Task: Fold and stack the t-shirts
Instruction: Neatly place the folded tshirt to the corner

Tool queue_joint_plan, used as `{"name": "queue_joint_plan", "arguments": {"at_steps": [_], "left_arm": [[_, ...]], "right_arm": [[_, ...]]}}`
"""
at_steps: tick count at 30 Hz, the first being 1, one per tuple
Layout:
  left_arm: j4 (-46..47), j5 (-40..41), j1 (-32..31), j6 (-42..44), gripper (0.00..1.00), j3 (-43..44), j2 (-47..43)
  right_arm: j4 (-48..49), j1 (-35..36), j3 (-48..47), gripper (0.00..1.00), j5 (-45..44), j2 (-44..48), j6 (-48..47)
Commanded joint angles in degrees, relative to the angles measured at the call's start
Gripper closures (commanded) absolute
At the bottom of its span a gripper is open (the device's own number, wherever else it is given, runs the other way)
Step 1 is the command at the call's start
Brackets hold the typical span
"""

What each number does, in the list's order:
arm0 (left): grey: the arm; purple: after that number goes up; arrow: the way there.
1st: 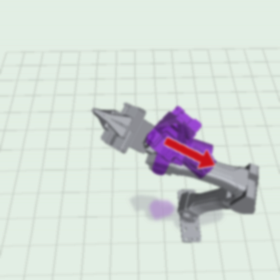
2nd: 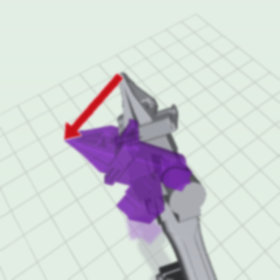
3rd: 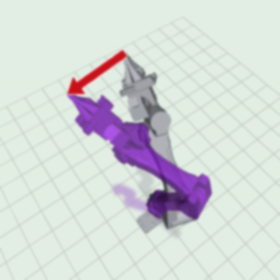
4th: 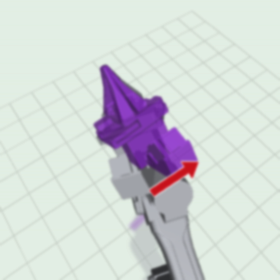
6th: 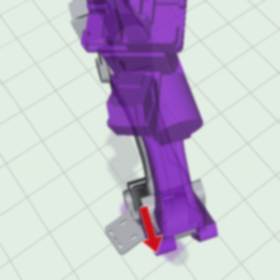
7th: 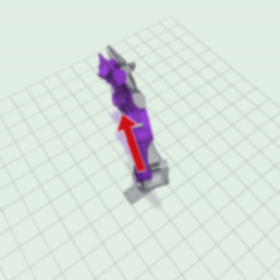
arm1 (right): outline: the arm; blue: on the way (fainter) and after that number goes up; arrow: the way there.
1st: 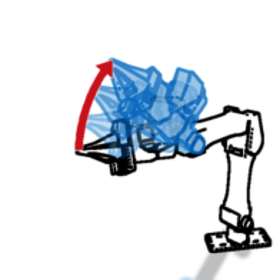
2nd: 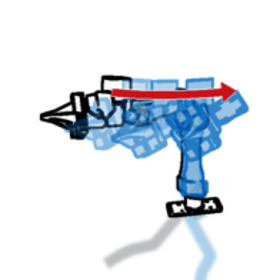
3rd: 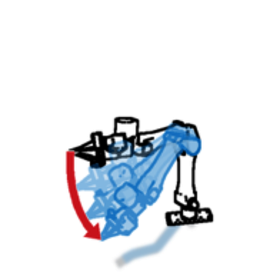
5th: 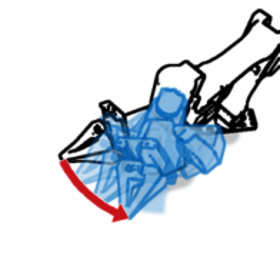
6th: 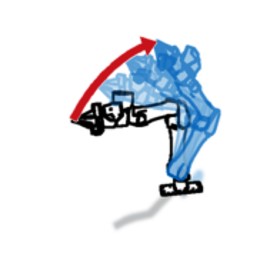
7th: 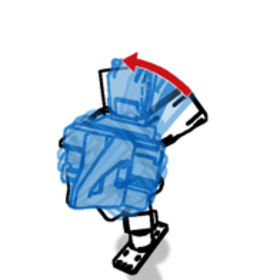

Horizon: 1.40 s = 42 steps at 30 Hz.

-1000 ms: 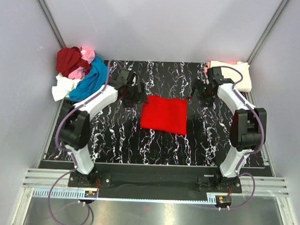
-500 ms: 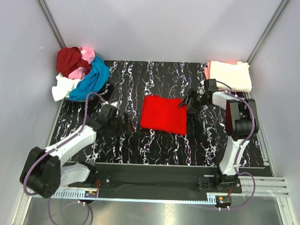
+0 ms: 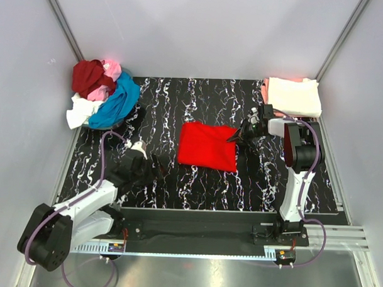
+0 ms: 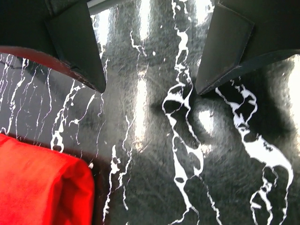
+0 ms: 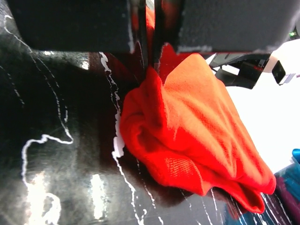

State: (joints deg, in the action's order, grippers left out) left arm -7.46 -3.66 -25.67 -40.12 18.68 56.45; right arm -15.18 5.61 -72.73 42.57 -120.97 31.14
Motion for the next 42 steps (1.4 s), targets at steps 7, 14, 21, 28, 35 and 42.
{"name": "queue_joint_plan", "arguments": {"at_steps": [7, 14, 21, 28, 35, 42], "left_arm": [[6.85, 0.58, -0.52, 0.48, 0.22, 0.57, 5.69], [5.62, 4.96, -1.92, -1.54, 0.25, 0.39, 4.82], [5.44, 5.95, -2.98, -1.72, 0.25, 0.48, 4.99], [5.18, 6.30, -3.86, -1.01, 0.27, 2.24, 8.24], [5.09, 7.88, -4.21, -1.89, 0.30, 1.71, 6.57], [4.92, 8.58, -4.65, -2.25, 0.31, 1.71, 6.57]], "right_arm": [[-11.87, -0.16, -13.89, 1.00, -7.37, 3.80, -6.08], [-31.11, -1.30, -31.67, 1.00, -24.62, 3.11, -14.51], [-38.34, -2.79, -47.73, 1.00, -39.20, -0.57, -19.35], [-44.76, -5.25, -64.89, 1.00, -48.19, -7.87, -24.10], [-43.27, -7.98, -75.89, 1.00, -48.02, -14.29, -25.42], [-37.91, -8.77, -77.83, 1.00, -48.80, -12.90, -28.67]]}}
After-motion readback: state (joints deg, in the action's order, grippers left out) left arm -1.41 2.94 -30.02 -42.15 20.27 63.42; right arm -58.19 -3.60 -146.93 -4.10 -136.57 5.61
